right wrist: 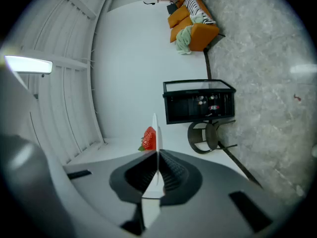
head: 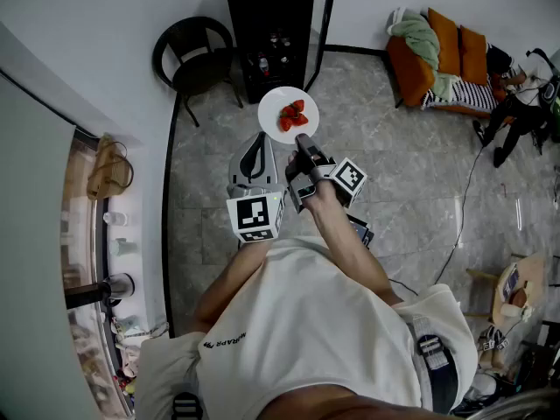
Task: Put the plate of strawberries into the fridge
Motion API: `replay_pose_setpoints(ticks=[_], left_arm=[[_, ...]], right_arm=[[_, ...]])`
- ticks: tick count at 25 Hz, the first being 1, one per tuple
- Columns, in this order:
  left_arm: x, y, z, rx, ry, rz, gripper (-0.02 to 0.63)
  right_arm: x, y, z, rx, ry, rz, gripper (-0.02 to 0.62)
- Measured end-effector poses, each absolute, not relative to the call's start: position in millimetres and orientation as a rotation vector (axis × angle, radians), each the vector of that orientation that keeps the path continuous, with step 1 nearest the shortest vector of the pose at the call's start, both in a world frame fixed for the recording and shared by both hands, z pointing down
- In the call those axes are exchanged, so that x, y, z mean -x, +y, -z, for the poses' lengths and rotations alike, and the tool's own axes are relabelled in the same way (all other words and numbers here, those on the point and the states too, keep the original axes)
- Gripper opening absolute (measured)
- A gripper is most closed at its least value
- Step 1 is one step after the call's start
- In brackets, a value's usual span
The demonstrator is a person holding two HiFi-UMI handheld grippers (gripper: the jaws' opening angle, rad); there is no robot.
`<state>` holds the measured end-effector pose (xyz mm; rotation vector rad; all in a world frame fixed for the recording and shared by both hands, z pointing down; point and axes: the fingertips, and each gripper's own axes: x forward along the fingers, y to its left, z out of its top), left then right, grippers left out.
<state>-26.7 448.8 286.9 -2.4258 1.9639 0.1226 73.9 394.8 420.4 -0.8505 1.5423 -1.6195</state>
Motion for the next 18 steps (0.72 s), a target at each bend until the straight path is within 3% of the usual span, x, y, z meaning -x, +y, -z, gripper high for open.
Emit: replay_pose_setpoints(ticks=[18], left_arm=[[-2.0,441.0,-294.1,2.418,1.980,-0.093,0.002]], right_arm=[[-94.1,391.8,-418.4,0.816,1.547,1.627,0.023]])
